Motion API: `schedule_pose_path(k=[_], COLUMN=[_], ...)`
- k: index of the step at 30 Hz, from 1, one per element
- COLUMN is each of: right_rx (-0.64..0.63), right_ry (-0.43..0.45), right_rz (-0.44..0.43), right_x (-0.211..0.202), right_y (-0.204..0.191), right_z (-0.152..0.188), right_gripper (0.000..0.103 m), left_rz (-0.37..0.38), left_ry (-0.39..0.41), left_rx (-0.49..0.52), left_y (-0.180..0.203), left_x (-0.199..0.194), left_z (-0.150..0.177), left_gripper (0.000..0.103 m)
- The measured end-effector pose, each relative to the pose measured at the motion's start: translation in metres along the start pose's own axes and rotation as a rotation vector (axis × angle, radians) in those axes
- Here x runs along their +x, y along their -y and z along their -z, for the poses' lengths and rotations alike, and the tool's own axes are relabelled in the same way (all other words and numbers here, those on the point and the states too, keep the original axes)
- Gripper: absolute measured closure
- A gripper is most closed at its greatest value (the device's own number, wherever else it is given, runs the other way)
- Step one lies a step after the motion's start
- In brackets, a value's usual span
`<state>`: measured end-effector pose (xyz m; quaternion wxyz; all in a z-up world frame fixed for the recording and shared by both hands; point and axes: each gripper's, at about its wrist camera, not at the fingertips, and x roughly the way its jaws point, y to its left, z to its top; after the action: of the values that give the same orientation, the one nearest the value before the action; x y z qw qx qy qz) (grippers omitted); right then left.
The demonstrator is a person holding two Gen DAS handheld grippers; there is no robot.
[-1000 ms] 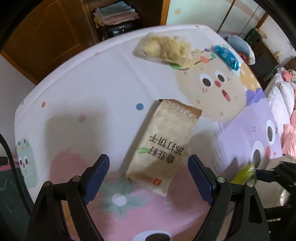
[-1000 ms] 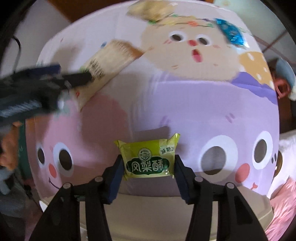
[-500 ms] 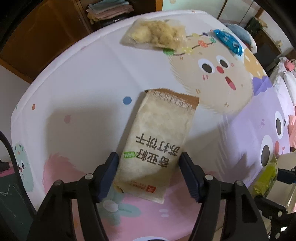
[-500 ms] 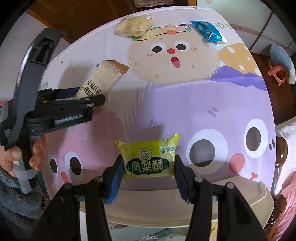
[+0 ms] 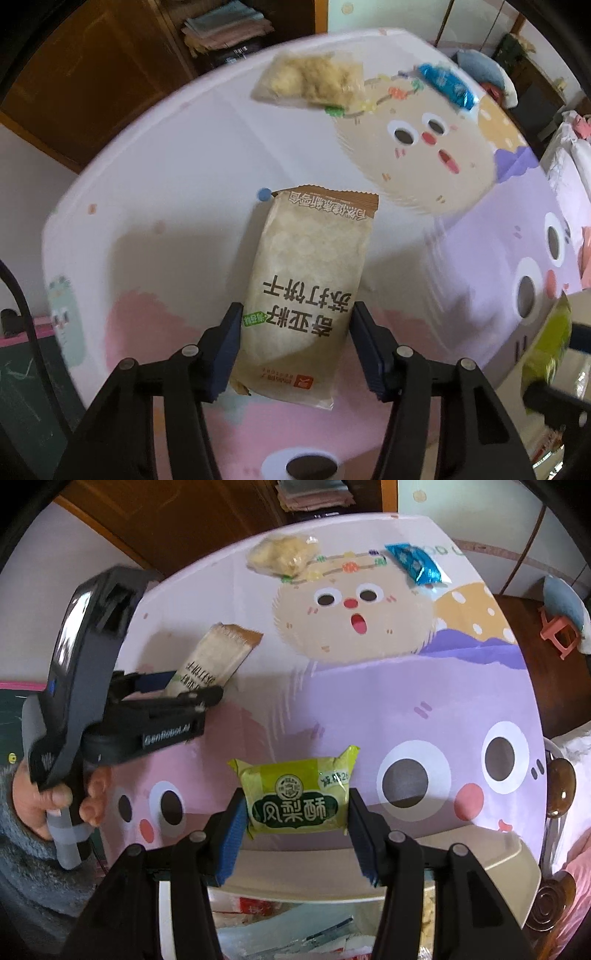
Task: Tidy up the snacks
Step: 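Grasp and lift the beige pack with the left tool while the right tool lifts the green pack, then lower both packs into the white tray and open both tools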
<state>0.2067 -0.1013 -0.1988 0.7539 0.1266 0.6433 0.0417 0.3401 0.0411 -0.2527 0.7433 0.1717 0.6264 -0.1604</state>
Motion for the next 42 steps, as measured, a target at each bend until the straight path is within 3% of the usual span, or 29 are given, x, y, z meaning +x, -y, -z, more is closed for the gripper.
schedule_pose_path(k=[6, 13, 18, 28, 42], right_rx=[-0.028, -0.111, -0.200, -0.295, -0.322], right_ry=[0.053, 0.141, 0.204, 0.257, 0.151], right_rz=[-0.071, -0.170, -0.199, -0.166, -0.105], right_x=[-0.030, -0.088, -0.141, -0.201, -0.180], right_y=[-0.004, -0.012, -0.010, 0.015, 0.027], right_z=[0.007, 0.033, 0.070, 0.150, 0.204], right_gripper=[0.051, 0.051, 0.051, 0.050, 0.050], left_rz=[-0.046, -0.056, -0.032, 0.022, 0.007], left_ry=[0.123, 0.236, 0.303, 0.337, 0.264], left_rx=[-0.058, -0.139, -0.188, -0.257, -0.253], left_y=[-0.001, 0.017, 0.056, 0.119, 0.161], left_x=[-0.084, -0.187, -0.241, -0.278, -0.256], left_z=[0.029, 0.095, 0.151, 0.225, 0.252], left_gripper=[0.047, 0.047, 0.047, 0.047, 0.047])
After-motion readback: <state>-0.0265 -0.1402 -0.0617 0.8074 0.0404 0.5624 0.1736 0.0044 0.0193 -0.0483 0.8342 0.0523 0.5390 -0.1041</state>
